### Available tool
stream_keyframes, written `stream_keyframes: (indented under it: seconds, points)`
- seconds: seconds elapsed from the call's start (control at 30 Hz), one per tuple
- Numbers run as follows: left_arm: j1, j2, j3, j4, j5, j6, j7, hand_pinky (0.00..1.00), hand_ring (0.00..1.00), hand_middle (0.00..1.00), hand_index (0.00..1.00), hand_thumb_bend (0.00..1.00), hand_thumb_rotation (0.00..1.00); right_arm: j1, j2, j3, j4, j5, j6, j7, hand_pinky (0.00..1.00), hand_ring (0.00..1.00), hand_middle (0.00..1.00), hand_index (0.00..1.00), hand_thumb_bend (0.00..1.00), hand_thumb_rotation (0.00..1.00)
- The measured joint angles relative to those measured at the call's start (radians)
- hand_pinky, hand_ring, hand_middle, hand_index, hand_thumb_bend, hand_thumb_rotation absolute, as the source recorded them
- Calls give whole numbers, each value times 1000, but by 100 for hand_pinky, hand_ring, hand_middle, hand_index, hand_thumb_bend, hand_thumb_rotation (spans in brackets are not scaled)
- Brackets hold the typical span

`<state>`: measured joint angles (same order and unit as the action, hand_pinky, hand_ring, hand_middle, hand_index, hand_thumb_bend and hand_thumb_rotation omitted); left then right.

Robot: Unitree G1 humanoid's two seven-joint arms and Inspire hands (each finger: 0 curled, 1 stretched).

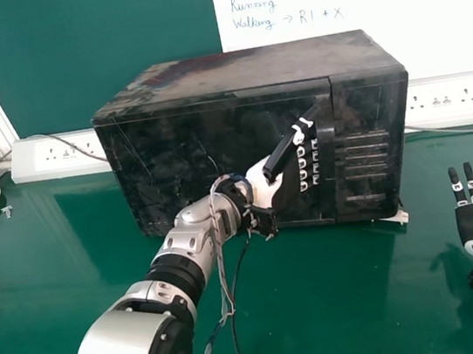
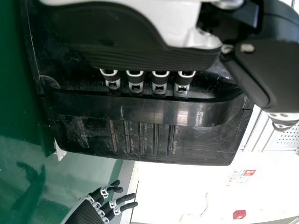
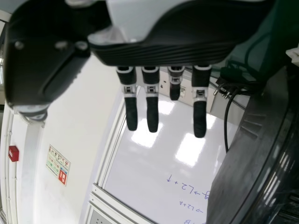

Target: Open the door of oven

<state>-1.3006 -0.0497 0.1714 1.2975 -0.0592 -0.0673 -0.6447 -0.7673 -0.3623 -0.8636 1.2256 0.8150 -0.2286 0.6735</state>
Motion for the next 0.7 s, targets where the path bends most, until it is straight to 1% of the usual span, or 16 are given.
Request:
stream_keyframes:
  seconds: [0.17, 0.37, 0.47, 0.57, 0.7]
  points:
    - [-4, -7, 0, 0, 0, 7, -9, 52, 71, 76, 79, 89, 93, -1, 0, 0, 0, 0, 0, -1, 90, 94, 98, 94, 100, 90]
    - [-5, -10, 0, 0, -1, 7, -17, 51, 69, 75, 78, 89, 93, -3, 1, 0, 0, 0, -2, -7, 86, 93, 97, 93, 100, 91]
    - [-5, -10, 0, 0, -2, 7, -20, 49, 67, 73, 76, 90, 94, -4, 1, 1, 0, -1, -4, -10, 90, 94, 98, 94, 100, 92]
    - [-5, -11, 1, 0, -2, 7, -29, 48, 65, 72, 75, 90, 95, -4, 2, 1, 0, -1, -6, -10, 91, 94, 98, 94, 100, 91]
    - [-6, -19, 2, 1, -2, 8, -44, 47, 65, 71, 74, 89, 95, -5, 2, 2, 0, -1, -8, -10, 85, 93, 97, 94, 100, 91]
